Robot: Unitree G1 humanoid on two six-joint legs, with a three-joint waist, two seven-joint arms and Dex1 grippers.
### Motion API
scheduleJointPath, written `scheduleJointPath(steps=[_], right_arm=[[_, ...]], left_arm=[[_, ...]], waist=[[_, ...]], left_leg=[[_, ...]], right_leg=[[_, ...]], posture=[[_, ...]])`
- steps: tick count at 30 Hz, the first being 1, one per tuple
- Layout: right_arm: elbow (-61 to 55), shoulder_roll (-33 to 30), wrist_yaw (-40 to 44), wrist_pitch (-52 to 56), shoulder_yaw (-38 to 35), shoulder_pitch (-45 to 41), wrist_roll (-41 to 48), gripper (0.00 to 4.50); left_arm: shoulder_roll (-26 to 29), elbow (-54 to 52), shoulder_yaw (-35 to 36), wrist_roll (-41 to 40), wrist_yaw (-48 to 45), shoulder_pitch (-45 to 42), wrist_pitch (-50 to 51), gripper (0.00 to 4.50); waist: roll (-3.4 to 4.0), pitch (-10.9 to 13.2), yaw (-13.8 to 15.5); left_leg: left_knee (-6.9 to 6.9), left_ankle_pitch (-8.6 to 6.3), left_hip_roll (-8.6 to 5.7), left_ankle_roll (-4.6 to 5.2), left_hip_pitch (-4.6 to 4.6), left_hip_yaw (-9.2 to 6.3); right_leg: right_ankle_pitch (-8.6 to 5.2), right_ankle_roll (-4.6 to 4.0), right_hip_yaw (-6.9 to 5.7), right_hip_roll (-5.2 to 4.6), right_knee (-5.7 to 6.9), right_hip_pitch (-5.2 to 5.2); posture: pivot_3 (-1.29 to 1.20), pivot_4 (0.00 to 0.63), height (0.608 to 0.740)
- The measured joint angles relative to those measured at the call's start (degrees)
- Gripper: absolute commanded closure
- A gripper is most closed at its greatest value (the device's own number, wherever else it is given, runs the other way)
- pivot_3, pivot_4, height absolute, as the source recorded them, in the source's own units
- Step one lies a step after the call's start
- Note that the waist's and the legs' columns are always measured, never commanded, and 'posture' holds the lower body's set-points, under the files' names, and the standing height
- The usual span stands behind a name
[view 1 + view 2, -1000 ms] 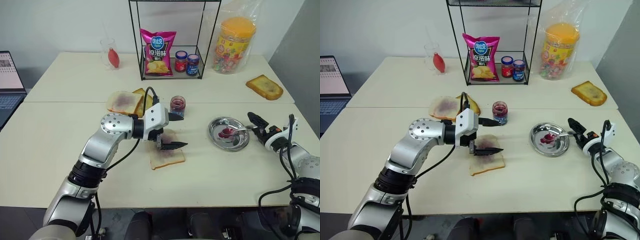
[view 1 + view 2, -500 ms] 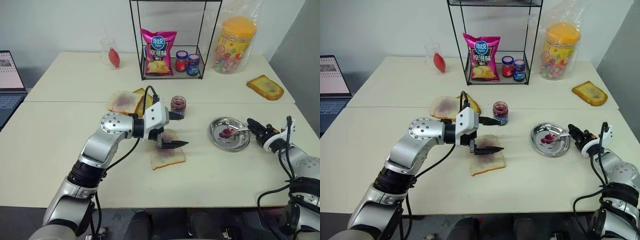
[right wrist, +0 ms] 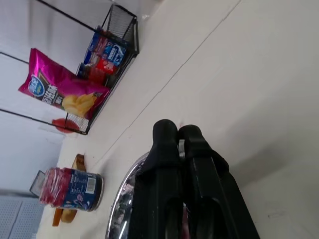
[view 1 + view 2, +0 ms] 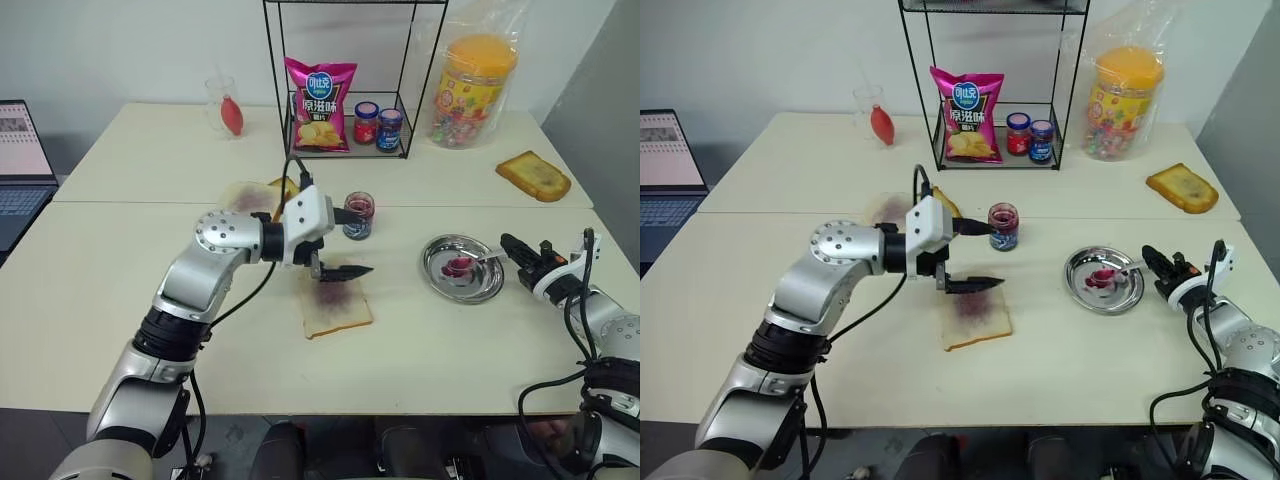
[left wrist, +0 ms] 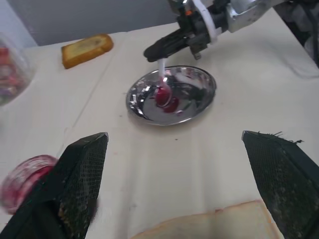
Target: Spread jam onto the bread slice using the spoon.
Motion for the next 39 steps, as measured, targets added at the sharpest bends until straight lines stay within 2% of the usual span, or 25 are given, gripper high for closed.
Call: scheduleJointPath(steps=[5, 8, 13, 18, 24, 39], right_arm=[[-11.0, -0.5, -6.0, 5.9, -2.6, -1.0, 7.2, 4.50], [-16.7, -0.4, -10.9, 7.4, -3.1, -5.7, 11.0, 4.50], [-19.6, 3.7, -15.2, 7.3, 2.9, -12.3, 12.2, 4.50], [-18.5, 6.7, -15.7, 5.3, 11.5, -20.0, 6.9, 4.50], [-12.6, 9.0, -10.8, 0.9, 19.0, -25.1, -0.8, 4.50], [-1.7, 12.1, 0.7, -10.1, 28.7, -31.1, -16.8, 4.50]], left_arm=[[3.0, 0.9, 4.5, -2.6, 0.0, 1.1, 2.6, 0.00], [4.4, 2.8, 9.2, -3.8, 2.1, 2.1, 4.4, 0.00], [4.3, 3.0, 12.5, -4.4, 6.6, 6.4, 6.5, 0.00], [2.2, -0.8, 14.4, -5.0, 11.6, 11.5, 8.3, 0.00], [1.5, -6.1, 14.6, -5.0, 15.3, 15.7, 10.1, 0.00], [1.4, -8.2, 15.6, -5.2, 18.3, 16.2, 11.4, 0.00]], waist=[[0.21, 0.1, -0.5], [0.21, 0.1, -0.9], [0.21, 0.1, -1.3], [0.22, 0.1, -1.3], [0.20, 0.1, -1.0], [0.20, 0.1, -1.3]], left_leg=[[-0.07, 0.00, 0.04, 0.00, -0.05, -0.02], [-0.06, 0.00, 0.06, 0.00, -0.03, -0.08], [-0.05, 0.00, 0.05, 0.00, -0.07, -0.07], [-0.08, -0.01, 0.02, 0.00, -0.15, -0.06], [-0.08, -0.01, 0.01, -0.01, -0.32, -0.11], [-0.08, -0.01, 0.01, -0.01, -0.40, -0.11]], right_leg=[[0.00, -0.04, -0.02, 0.01, 0.04, -0.12], [-0.01, 0.00, -0.08, 0.04, 0.04, -0.10], [0.00, -0.02, -0.08, 0.00, 0.02, -0.09], [0.13, -0.25, -0.12, -0.07, 0.01, -0.18], [0.15, -0.29, -0.22, -0.10, -0.01, -0.30], [0.16, -0.30, -0.23, -0.11, 0.01, -0.41]], posture=[[0.00, 0.150, 0.740], [0.00, 0.150, 0.740], [0.00, 0.150, 0.740], [0.00, 0.150, 0.740], [0.00, 0.150, 0.740], [0.00, 0.150, 0.740]])
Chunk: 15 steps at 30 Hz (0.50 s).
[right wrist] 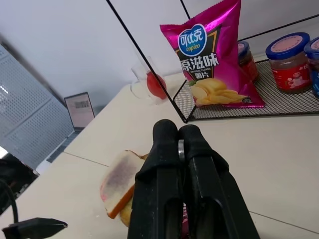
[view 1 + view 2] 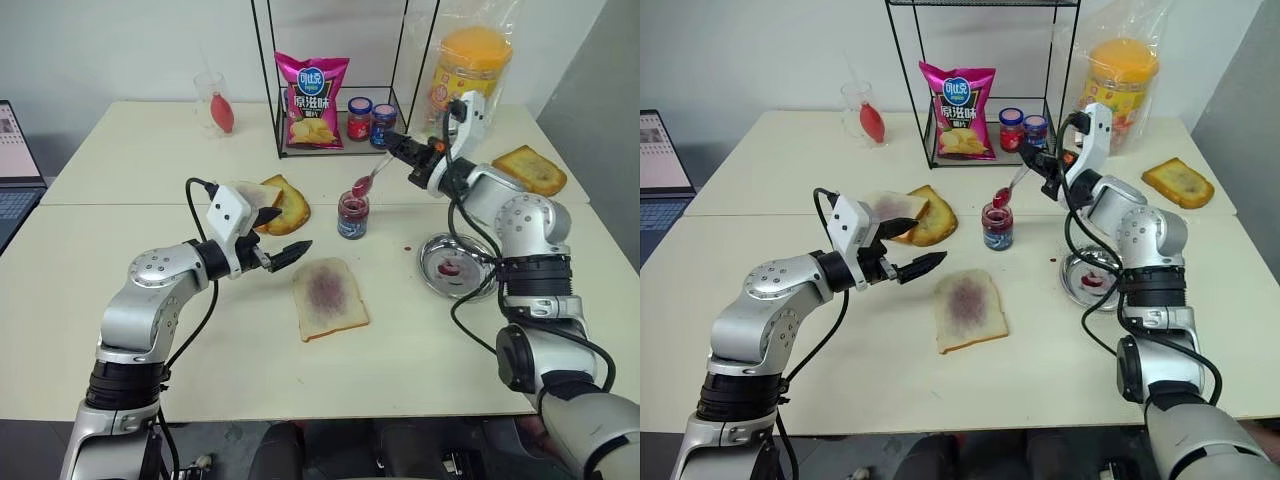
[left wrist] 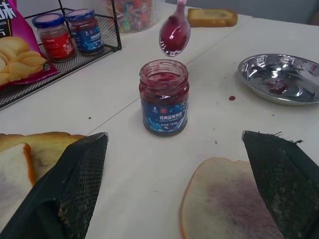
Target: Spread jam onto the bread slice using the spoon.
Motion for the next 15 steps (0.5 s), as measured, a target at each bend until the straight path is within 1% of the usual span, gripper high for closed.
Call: scheduleJointPath(steps=[7, 14, 15], right_arm=[[1.0, -0.4, 7.2, -10.0, 8.7, 0.0, -12.0, 4.50], [3.1, -0.1, 10.1, -18.5, 13.5, 1.7, -20.9, 4.50], [3.8, 0.0, 10.6, -21.2, 15.1, 2.1, -23.6, 4.50]], left_arm=[[-0.1, 0.0, 0.0, -0.1, 0.5, -0.1, 0.0, 0.00], [-0.1, 0.0, 0.0, -0.7, 0.6, -0.1, 0.0, 0.00], [-0.1, 0.0, 0.0, -0.7, 0.6, -0.1, 0.0, 0.00]], waist=[[0.00, 0.0, 0.0], [0.00, 0.0, 0.0], [0.00, 0.0, 0.0]], left_leg=[[0.00, 0.00, 0.00, 0.00, -0.05, -0.01], [0.01, 0.00, -0.01, -0.01, -0.05, -0.01], [0.01, 0.00, 0.00, -0.01, -0.05, -0.02]], right_leg=[[0.00, 0.00, -0.01, 0.00, 0.01, -0.07], [0.01, -0.01, 0.00, -0.02, 0.03, -0.08], [0.01, -0.01, -0.01, -0.02, 0.03, -0.08]], posture=[[0.00, 0.150, 0.740], [0.00, 0.150, 0.740], [0.00, 0.150, 0.740]])
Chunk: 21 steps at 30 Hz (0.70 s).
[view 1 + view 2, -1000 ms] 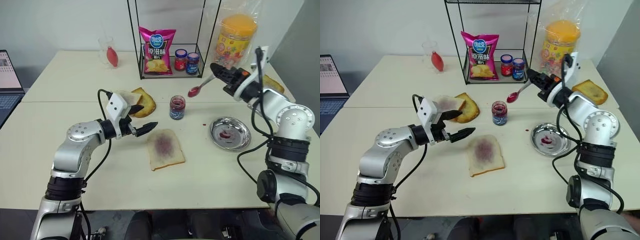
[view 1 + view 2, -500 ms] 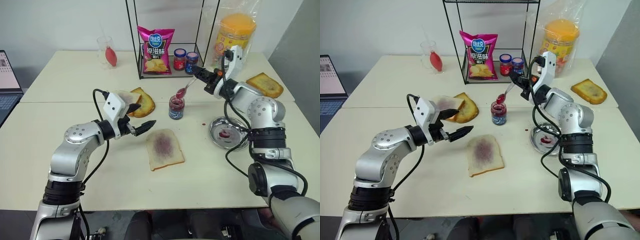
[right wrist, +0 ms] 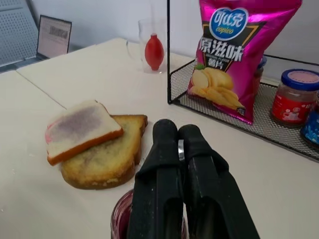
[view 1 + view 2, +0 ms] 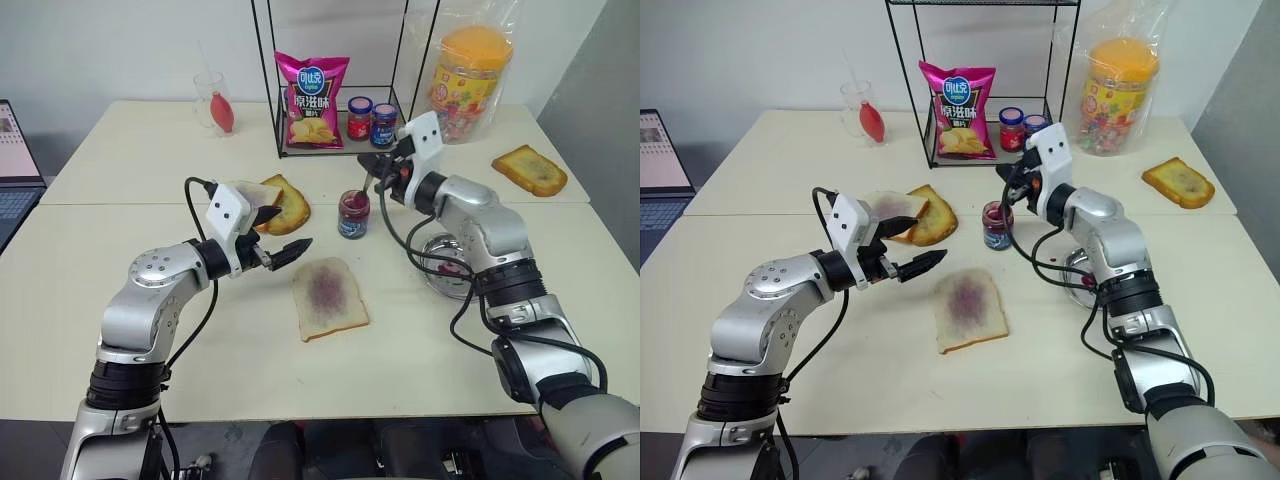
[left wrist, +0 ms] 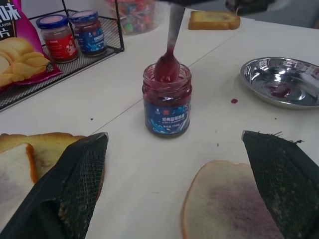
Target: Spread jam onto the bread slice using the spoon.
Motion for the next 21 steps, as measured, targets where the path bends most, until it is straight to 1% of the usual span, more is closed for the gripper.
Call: scheduleJointPath(steps=[6, 11, 13, 17, 21], right_arm=[[4.5, 1.2, 0.4, -6.8, 3.6, 1.5, -7.5, 4.50], [6.5, 2.9, 0.2, -7.3, 2.3, 1.0, -8.2, 4.50], [7.2, 3.8, 0.2, -6.1, 1.2, 0.4, -8.0, 4.50], [8.4, 6.8, -2.2, 1.7, -5.0, -1.0, -4.0, 4.50], [8.3, 8.4, -3.8, 8.6, -9.2, -1.4, -0.3, 4.50]], left_arm=[[0.0, 0.0, 0.0, 0.0, 0.1, 0.0, 0.0, 0.00], [0.0, 0.0, 0.0, 0.0, 0.3, 0.0, 0.0, 0.00], [0.0, 0.0, 0.0, 0.0, 0.5, 0.0, 0.0, 0.00], [0.0, 0.0, -0.1, 0.0, 1.1, -0.1, -0.1, 0.00], [0.0, 0.0, -0.2, 0.0, 1.2, -0.1, -0.2, 0.00]], waist=[[0.00, 0.0, 0.0], [-0.01, 0.0, 0.0], [-0.01, 0.0, -0.1], [-0.01, 0.0, -0.2], [-0.01, 0.0, -0.2]], left_leg=[[0.01, 0.00, -0.02, -0.01, 0.00, 0.00], [0.03, 0.01, -0.02, -0.01, 0.03, -0.03], [0.03, 0.01, -0.01, -0.01, 0.09, -0.03], [0.00, 0.01, 0.01, -0.01, 0.27, -0.04], [0.00, 0.01, 0.00, -0.01, 0.27, -0.02]], right_leg=[[0.00, 0.00, 0.00, -0.03, 0.01, 0.00], [0.01, -0.01, -0.02, -0.03, 0.06, 0.02], [0.02, -0.02, -0.02, -0.03, 0.07, 0.07], [0.03, -0.04, -0.02, -0.01, 0.08, 0.22], [0.03, -0.04, 0.00, -0.01, 0.07, 0.22]], posture=[[0.00, 0.150, 0.740], [0.00, 0.150, 0.740], [0.00, 0.150, 0.740], [0.00, 0.150, 0.740], [0.00, 0.150, 0.740]])
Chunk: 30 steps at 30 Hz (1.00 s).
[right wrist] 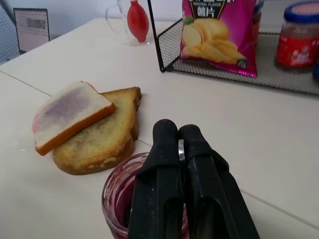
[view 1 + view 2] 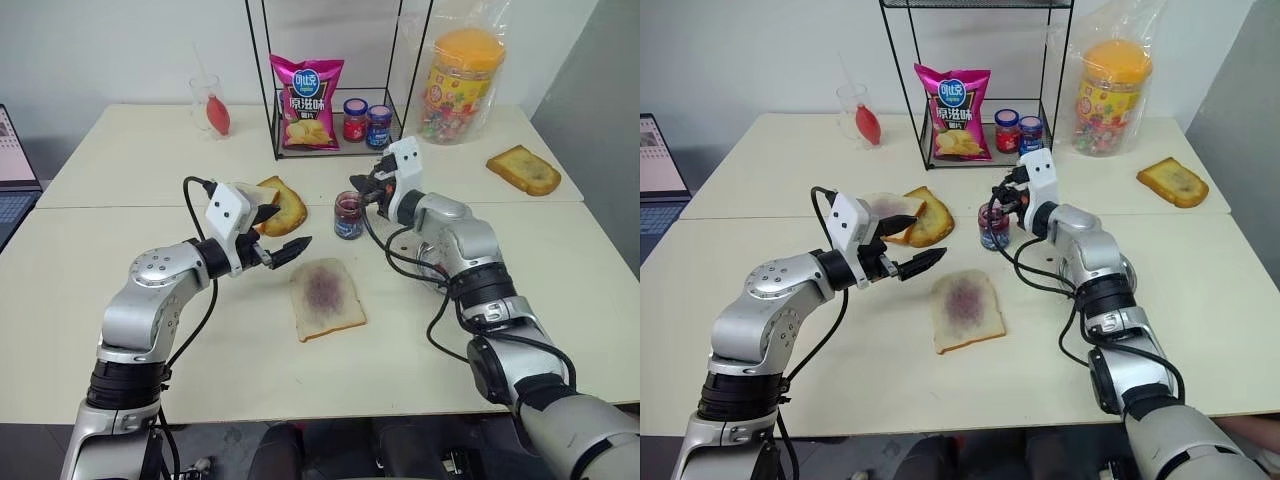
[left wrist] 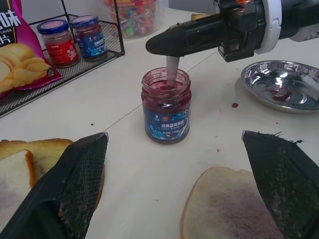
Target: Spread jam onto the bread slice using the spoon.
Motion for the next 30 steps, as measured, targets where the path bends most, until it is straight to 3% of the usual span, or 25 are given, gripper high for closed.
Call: scheduleJointPath(steps=[11, 30], right_arm=[[-0.5, 2.2, -7.7, 14.2, -9.5, -2.6, 7.0, 4.50], [-3.5, 1.9, -16.1, 23.8, -19.0, -6.4, 15.1, 4.50]], left_arm=[[-0.4, 0.2, -1.1, 0.1, 0.0, -0.1, -0.9, 0.00], [-0.8, 2.6, -1.2, 0.4, -0.3, -1.4, -2.8, 0.00]], waist=[[0.00, 0.0, 0.0], [0.00, 0.0, 0.0]], left_leg=[[-0.03, 0.00, -0.01, 0.00, -0.08, 0.02], [-0.04, -0.01, -0.02, 0.01, -0.24, 0.01]], right_leg=[[0.00, 0.00, 0.00, 0.00, -0.04, -0.06], [0.00, 0.01, -0.02, 0.00, -0.08, -0.18]], posture=[[0.00, 0.150, 0.740], [0.00, 0.150, 0.740]])
